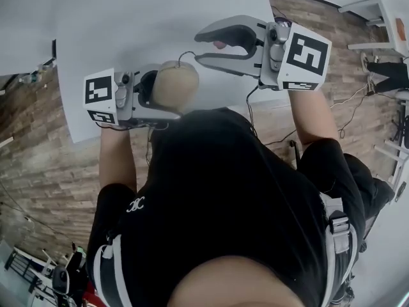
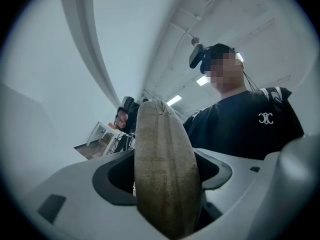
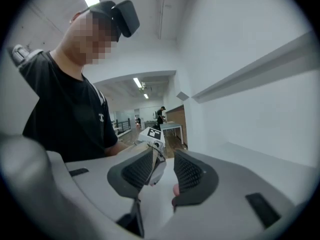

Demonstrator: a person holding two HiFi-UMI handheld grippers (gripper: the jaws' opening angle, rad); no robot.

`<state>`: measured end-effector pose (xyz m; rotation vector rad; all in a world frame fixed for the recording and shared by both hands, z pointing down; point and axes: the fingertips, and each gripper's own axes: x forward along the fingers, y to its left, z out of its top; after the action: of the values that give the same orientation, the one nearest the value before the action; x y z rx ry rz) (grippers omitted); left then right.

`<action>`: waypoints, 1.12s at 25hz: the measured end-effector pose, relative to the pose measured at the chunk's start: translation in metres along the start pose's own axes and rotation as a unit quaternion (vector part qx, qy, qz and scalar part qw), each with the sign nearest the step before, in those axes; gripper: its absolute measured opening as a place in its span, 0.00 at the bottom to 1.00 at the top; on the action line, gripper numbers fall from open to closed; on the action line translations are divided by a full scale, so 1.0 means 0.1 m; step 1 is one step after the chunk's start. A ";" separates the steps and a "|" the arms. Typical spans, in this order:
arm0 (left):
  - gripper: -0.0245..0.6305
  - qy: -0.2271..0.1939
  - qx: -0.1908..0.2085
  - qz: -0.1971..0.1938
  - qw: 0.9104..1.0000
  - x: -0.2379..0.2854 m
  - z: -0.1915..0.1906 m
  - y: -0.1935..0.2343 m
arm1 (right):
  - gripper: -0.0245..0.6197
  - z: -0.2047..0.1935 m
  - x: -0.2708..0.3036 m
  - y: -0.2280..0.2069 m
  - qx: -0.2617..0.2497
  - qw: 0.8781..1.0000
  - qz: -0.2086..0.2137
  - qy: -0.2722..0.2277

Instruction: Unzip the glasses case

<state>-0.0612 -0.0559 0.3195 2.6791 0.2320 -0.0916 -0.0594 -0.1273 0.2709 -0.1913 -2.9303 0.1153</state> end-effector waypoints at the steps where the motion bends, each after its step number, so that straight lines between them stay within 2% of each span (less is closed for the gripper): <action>1: 0.55 -0.005 -0.002 -0.009 1.000 0.00 0.02 -0.02 | 0.22 0.05 0.00 0.02 0.010 1.000 0.014 -0.012; 4: 0.55 -0.022 0.002 -0.051 0.998 0.04 0.09 -0.16 | 0.23 0.13 0.01 0.12 0.055 0.994 0.090 -0.037; 8: 0.55 -0.020 0.017 -0.093 0.995 0.06 0.19 -0.30 | 0.24 0.14 0.06 0.23 0.134 0.965 0.221 -0.047; 11: 0.55 -0.010 0.020 -0.106 0.994 0.09 0.19 -0.31 | 0.24 0.11 0.08 0.27 0.154 0.953 0.259 -0.043; 13: 0.55 -0.013 0.019 -0.110 0.994 0.09 0.19 -0.31 | 0.23 0.12 0.08 0.28 0.161 0.947 0.273 -0.046; 15: 0.54 -0.014 0.017 -0.108 0.994 0.09 0.18 -0.30 | 0.16 0.13 0.08 0.30 0.163 0.944 0.282 -0.048; 18: 0.54 -0.016 0.015 -0.108 0.994 0.09 0.17 -0.29 | 0.16 0.12 0.08 0.30 0.166 0.943 0.284 -0.048; 28: 0.54 0.002 0.004 -0.096 0.995 0.13 0.09 -0.28 | 0.11 0.14 0.14 0.21 0.150 0.954 0.254 -0.053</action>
<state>-0.0542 -0.0328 0.2982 2.6591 0.4907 -0.1458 -0.0730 -0.1056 0.2581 -0.9079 -2.8416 0.6583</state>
